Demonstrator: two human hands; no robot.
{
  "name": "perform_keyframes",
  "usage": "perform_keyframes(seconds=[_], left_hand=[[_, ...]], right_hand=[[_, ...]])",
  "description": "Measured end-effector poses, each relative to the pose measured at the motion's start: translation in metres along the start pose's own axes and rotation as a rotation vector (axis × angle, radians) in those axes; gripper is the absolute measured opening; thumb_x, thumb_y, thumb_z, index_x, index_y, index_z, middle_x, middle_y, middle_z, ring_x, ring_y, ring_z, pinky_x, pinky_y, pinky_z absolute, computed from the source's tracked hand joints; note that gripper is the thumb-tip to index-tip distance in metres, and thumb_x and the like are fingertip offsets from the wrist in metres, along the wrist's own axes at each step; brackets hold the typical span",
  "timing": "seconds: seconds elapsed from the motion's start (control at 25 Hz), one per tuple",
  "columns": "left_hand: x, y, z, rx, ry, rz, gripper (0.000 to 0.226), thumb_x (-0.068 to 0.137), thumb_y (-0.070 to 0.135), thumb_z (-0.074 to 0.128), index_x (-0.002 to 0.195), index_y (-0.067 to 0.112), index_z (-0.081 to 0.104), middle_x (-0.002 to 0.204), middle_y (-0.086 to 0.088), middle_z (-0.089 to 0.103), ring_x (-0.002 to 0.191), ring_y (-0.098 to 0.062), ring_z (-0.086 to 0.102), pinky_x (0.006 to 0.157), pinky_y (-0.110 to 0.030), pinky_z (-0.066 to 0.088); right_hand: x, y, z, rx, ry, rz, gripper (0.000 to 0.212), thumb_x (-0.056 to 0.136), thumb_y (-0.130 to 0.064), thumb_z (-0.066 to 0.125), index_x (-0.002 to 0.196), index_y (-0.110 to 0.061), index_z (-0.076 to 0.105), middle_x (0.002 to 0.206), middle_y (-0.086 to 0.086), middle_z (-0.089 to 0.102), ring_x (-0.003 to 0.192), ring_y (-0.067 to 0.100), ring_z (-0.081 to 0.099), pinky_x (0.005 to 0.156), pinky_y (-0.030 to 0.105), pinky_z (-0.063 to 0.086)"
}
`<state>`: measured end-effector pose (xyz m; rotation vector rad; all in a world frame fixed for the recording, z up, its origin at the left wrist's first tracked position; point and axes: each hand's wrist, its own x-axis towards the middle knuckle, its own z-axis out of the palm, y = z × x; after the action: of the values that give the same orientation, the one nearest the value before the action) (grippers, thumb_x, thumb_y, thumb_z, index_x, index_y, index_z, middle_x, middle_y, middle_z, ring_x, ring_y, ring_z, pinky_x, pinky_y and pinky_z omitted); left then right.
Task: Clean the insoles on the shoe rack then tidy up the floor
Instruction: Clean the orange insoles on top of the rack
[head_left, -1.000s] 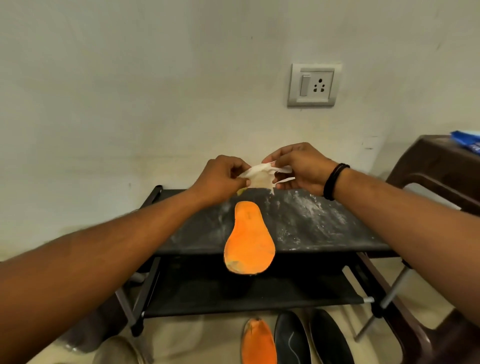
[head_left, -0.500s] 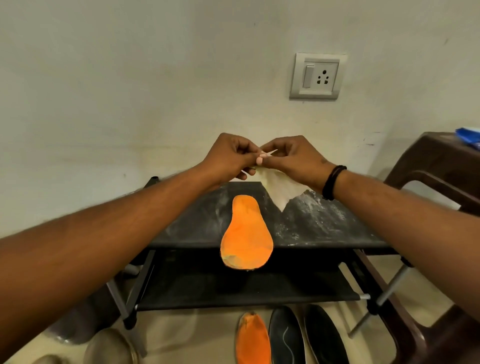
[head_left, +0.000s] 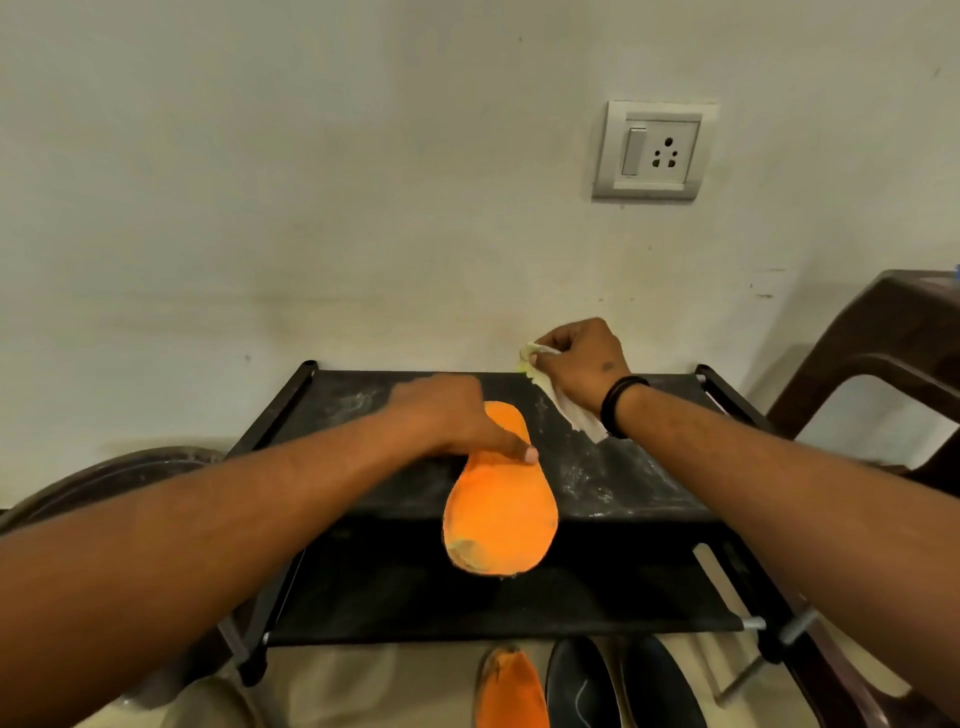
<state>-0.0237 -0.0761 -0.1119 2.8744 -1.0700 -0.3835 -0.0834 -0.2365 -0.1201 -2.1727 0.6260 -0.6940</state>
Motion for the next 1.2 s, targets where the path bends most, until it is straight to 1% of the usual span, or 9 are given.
perform_keyframes(seconds=[0.08, 0.2, 0.28, 0.4, 0.48, 0.64, 0.88, 1.12, 1.2], left_hand=[[-0.008, 0.015, 0.013, 0.104, -0.011, 0.022, 0.085, 0.064, 0.087, 0.062, 0.116, 0.021, 0.059, 0.117, -0.002, 0.065, 0.103, -0.028, 0.063, 0.087, -0.042, 0.05], [-0.007, 0.019, 0.011, 0.008, 0.006, 0.103, 0.051, 0.068, 0.063, 0.075, 0.088, 0.021, 0.054, 0.09, 0.001, 0.062, 0.083, -0.023, 0.059, 0.073, -0.035, 0.05], [-0.005, 0.012, 0.004, -0.02, -0.002, 0.208, 0.041, 0.067, 0.046, 0.083, 0.084, 0.017, 0.059, 0.082, -0.001, 0.062, 0.077, -0.022, 0.06, 0.065, -0.037, 0.051], [-0.001, -0.006, 0.005, -0.077, -0.028, 0.36, 0.056, 0.073, 0.029, 0.082, 0.124, 0.012, 0.067, 0.117, -0.004, 0.07, 0.105, -0.023, 0.065, 0.092, -0.039, 0.055], [-0.001, -0.018, 0.012, -0.143, 0.001, 0.401, 0.062, 0.077, 0.034, 0.081, 0.133, 0.016, 0.063, 0.129, 0.0, 0.066, 0.115, -0.018, 0.062, 0.1, -0.035, 0.051], [-0.006, -0.028, 0.024, -0.239, 0.097, 0.457, 0.052, 0.078, 0.035, 0.08, 0.127, 0.021, 0.068, 0.126, 0.005, 0.068, 0.112, -0.012, 0.062, 0.099, -0.03, 0.049], [-0.006, -0.036, 0.043, -0.248, 0.17, 0.47, 0.048, 0.071, 0.061, 0.066, 0.111, 0.034, 0.074, 0.118, 0.01, 0.064, 0.111, -0.011, 0.058, 0.098, -0.045, 0.048], [-0.006, -0.03, 0.046, -0.138, 0.242, 0.451, 0.038, 0.086, 0.056, 0.066, 0.116, 0.033, 0.073, 0.125, 0.004, 0.063, 0.118, -0.02, 0.055, 0.099, -0.05, 0.046], [-0.007, -0.03, 0.048, -0.13, 0.234, 0.436, 0.038, 0.088, 0.057, 0.064, 0.117, 0.034, 0.073, 0.126, 0.004, 0.062, 0.12, -0.02, 0.054, 0.1, -0.051, 0.044]], right_hand=[[-0.003, 0.004, 0.002, -0.021, -0.05, 0.055, 0.013, 0.088, -0.015, 0.068, 0.092, -0.007, 0.078, 0.094, 0.003, 0.071, 0.084, 0.016, 0.062, 0.064, 0.022, 0.045], [-0.01, 0.008, 0.004, -0.054, -0.129, 0.091, 0.022, 0.086, -0.014, 0.064, 0.091, 0.006, 0.073, 0.1, 0.015, 0.073, 0.087, 0.03, 0.066, 0.065, 0.029, 0.054], [-0.014, 0.007, -0.001, -0.097, -0.148, 0.027, 0.027, 0.087, -0.014, 0.061, 0.091, 0.012, 0.07, 0.101, 0.024, 0.071, 0.091, 0.035, 0.065, 0.072, 0.039, 0.057], [-0.025, 0.001, -0.014, -0.28, -0.169, -0.166, 0.018, 0.089, -0.012, 0.063, 0.087, -0.003, 0.078, 0.086, 0.001, 0.071, 0.078, 0.011, 0.061, 0.063, 0.013, 0.043], [-0.03, 0.0, -0.023, -0.334, -0.151, -0.248, 0.011, 0.086, -0.011, 0.067, 0.087, -0.01, 0.078, 0.085, -0.002, 0.071, 0.081, 0.009, 0.06, 0.065, 0.011, 0.039], [-0.041, 0.001, -0.026, -0.301, -0.147, -0.272, 0.011, 0.081, -0.007, 0.069, 0.088, -0.013, 0.076, 0.089, 0.001, 0.074, 0.083, 0.011, 0.065, 0.072, 0.017, 0.05], [-0.076, 0.0, -0.002, -0.571, -0.424, -0.412, 0.031, 0.086, -0.001, 0.058, 0.108, -0.015, 0.075, 0.111, 0.002, 0.071, 0.104, 0.015, 0.063, 0.085, 0.014, 0.041], [-0.068, 0.013, -0.007, -0.6, -0.33, -0.368, 0.028, 0.09, -0.009, 0.06, 0.114, -0.012, 0.073, 0.116, 0.008, 0.067, 0.107, 0.022, 0.061, 0.083, 0.014, 0.034], [-0.077, 0.011, -0.002, -0.613, -0.409, -0.427, 0.023, 0.093, -0.016, 0.059, 0.111, -0.012, 0.074, 0.109, 0.01, 0.066, 0.1, 0.025, 0.061, 0.084, 0.023, 0.044]])
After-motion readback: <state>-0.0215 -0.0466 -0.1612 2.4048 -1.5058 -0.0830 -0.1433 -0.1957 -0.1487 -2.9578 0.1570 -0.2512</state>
